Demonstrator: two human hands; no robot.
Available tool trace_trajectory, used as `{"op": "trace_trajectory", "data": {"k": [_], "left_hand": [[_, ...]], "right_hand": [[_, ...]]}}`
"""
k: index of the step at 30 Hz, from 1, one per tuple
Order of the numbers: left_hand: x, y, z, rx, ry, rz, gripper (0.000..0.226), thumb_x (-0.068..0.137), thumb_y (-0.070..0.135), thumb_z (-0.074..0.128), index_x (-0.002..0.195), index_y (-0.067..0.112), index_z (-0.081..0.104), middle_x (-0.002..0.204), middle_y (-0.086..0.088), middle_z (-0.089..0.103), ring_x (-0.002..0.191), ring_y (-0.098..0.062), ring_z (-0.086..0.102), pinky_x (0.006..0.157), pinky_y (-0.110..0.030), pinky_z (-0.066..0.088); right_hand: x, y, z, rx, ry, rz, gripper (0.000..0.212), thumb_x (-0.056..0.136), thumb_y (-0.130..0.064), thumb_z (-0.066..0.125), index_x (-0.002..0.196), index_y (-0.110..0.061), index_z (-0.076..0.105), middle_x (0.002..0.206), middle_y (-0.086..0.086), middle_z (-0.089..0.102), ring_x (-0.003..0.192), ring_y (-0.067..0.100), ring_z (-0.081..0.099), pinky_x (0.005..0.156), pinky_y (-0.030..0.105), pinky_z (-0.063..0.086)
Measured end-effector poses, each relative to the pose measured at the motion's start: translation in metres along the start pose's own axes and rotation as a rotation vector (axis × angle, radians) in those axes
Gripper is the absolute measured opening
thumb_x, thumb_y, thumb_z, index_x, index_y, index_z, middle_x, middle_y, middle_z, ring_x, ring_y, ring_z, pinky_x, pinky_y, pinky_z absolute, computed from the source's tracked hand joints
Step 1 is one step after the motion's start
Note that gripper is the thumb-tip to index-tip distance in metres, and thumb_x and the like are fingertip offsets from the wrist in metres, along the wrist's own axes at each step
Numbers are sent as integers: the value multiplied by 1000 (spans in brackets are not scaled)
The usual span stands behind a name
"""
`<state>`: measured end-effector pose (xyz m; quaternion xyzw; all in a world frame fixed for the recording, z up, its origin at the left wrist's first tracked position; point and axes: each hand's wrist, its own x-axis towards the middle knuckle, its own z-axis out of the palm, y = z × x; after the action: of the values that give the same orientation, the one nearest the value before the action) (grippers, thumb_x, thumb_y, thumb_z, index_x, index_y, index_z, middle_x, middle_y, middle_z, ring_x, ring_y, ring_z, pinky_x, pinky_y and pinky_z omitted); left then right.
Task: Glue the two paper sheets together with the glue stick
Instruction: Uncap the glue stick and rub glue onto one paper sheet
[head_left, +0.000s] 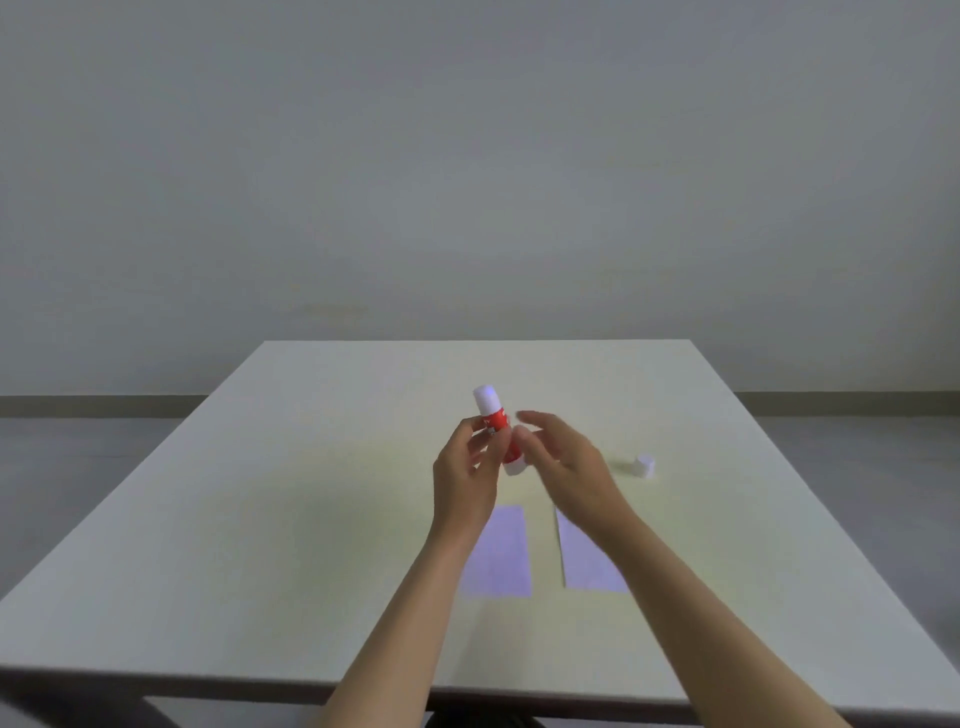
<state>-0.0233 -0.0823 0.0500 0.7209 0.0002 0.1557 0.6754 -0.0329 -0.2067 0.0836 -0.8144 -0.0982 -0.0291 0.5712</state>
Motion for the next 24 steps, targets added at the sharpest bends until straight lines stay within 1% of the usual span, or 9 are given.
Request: {"op": "trace_trajectory", "data": {"k": [2, 5, 7, 9, 11, 15, 18, 21, 24], "left_hand": [[-1, 6, 0, -99, 23, -30, 14, 90, 32, 60, 96, 23, 67, 90, 12, 72, 80, 4, 67, 60, -7, 47], [-4, 12, 0, -191, 24, -123, 15, 89, 38, 58, 90, 29, 71, 77, 15, 70, 68, 3, 63, 57, -14, 48], [-6, 12, -1, -243, -20, -191, 20, 91, 40, 54, 96, 33, 73, 87, 9, 71, 80, -7, 64, 72, -25, 50], [-7, 12, -3, -307, -72, -230, 26, 92, 39, 52, 105, 30, 72, 108, 2, 72, 104, -17, 65, 95, -35, 47], [-6, 16, -6, -374, -95, -231, 26, 90, 41, 55, 103, 29, 73, 115, 3, 71, 116, -17, 61, 106, -38, 41], [-1, 24, -9, -467, -49, -211, 16, 86, 32, 64, 84, 26, 78, 106, 1, 75, 109, -14, 66, 105, -35, 42], [-2, 26, -8, -534, -7, -217, 11, 85, 23, 68, 82, 19, 78, 101, -5, 76, 102, -17, 70, 98, -33, 45], [-6, 27, -3, -537, 34, -248, 10, 82, 25, 70, 79, 21, 79, 97, -2, 77, 98, -14, 71, 96, -32, 45], [-9, 26, 1, -523, 30, -270, 11, 82, 25, 70, 79, 19, 78, 93, 0, 77, 95, -13, 71, 96, -32, 47]], "right_hand": [[-6, -4, 14, 102, -21, -3, 29, 92, -39, 51, 115, -23, 59, 88, -6, 71, 74, -3, 66, 67, 12, 45], [-7, -3, 22, 159, -53, 18, 25, 94, -32, 52, 115, -19, 58, 88, -3, 67, 74, 9, 63, 67, 18, 46], [-7, -1, 23, 192, -101, 15, 21, 95, -27, 51, 112, -18, 56, 83, -1, 64, 70, 14, 61, 67, 23, 48], [-6, 1, 21, 210, -88, -8, 16, 96, -24, 49, 106, -16, 57, 73, -1, 59, 63, 14, 57, 63, 24, 48], [-4, 4, 18, 145, -51, -36, 18, 96, -24, 48, 107, -14, 59, 71, 1, 55, 61, 15, 55, 62, 25, 47], [-4, 12, 15, -6, 10, -99, 21, 96, -19, 47, 113, -14, 57, 75, 4, 56, 63, 19, 55, 65, 29, 46], [-8, 16, 19, -55, 71, -173, 19, 94, -17, 52, 113, -15, 55, 79, 1, 58, 68, 22, 54, 64, 34, 44], [-12, 17, 25, -349, 176, -275, 31, 88, -32, 61, 114, -17, 51, 85, -10, 59, 68, 13, 53, 60, 27, 39], [-13, 12, 22, -731, 353, -393, 26, 86, -35, 63, 91, -10, 59, 68, -2, 66, 55, 24, 59, 54, 32, 39]]}}
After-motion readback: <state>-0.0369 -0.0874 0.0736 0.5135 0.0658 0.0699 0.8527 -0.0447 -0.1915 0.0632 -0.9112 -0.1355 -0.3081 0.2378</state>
